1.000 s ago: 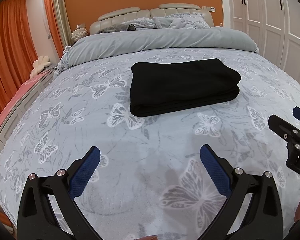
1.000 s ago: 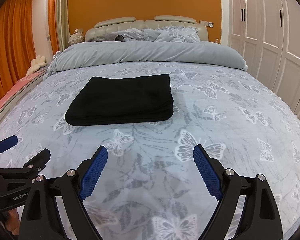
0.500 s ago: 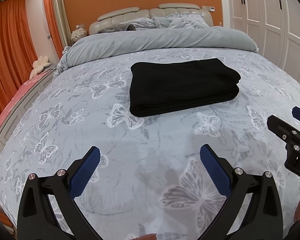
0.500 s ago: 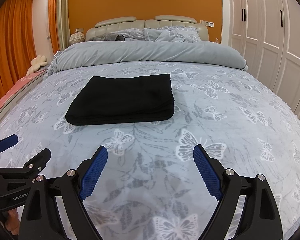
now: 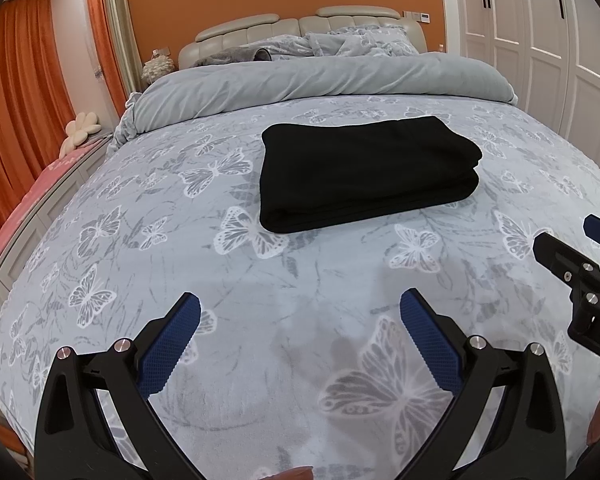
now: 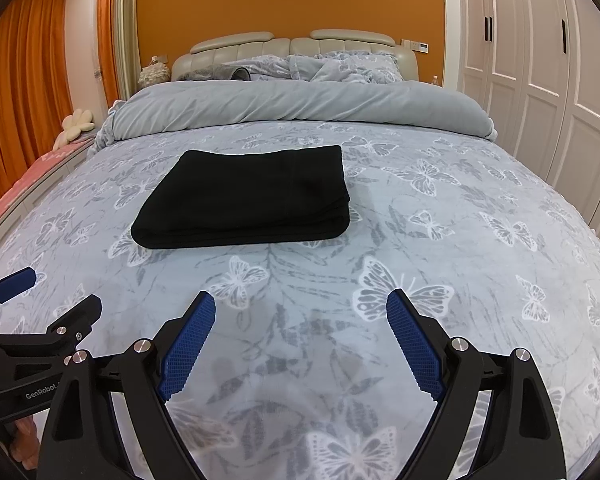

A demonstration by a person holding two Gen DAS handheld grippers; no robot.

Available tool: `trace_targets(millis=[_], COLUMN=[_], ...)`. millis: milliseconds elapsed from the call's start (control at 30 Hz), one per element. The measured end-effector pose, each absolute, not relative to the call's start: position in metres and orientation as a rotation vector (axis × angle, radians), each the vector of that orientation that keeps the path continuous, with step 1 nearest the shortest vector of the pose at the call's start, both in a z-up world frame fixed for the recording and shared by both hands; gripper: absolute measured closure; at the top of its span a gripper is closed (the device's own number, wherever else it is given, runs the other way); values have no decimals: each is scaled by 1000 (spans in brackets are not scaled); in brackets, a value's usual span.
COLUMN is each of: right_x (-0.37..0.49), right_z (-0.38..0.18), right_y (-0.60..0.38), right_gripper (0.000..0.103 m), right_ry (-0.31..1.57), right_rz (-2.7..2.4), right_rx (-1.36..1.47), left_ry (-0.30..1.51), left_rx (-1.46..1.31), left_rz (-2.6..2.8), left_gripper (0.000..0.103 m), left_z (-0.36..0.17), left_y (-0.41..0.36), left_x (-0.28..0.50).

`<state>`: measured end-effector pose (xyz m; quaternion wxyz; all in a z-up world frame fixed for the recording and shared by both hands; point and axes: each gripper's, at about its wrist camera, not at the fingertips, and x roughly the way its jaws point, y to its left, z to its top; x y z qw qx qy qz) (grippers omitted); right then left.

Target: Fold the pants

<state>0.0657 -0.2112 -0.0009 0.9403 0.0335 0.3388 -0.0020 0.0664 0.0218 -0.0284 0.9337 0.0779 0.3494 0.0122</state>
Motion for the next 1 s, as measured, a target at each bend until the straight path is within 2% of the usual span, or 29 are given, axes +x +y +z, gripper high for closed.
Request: trace_targets(millis=[400, 700, 1000], right_x=[64, 65, 66], right_z=[-4, -7, -7], right_y=[-210, -211, -215], right_gripper=[18, 18, 18], right_ry=[697, 702, 705], right_rz=[3, 13, 18], right_rx=[63, 60, 58], left_ry=[744, 680, 732], left_rx=[100, 130, 153], left_rz=[17, 16, -28], left_gripper=[5, 5, 5], left_z=[-29, -24, -29], left_y=[32, 24, 17], left_x=[70, 63, 63])
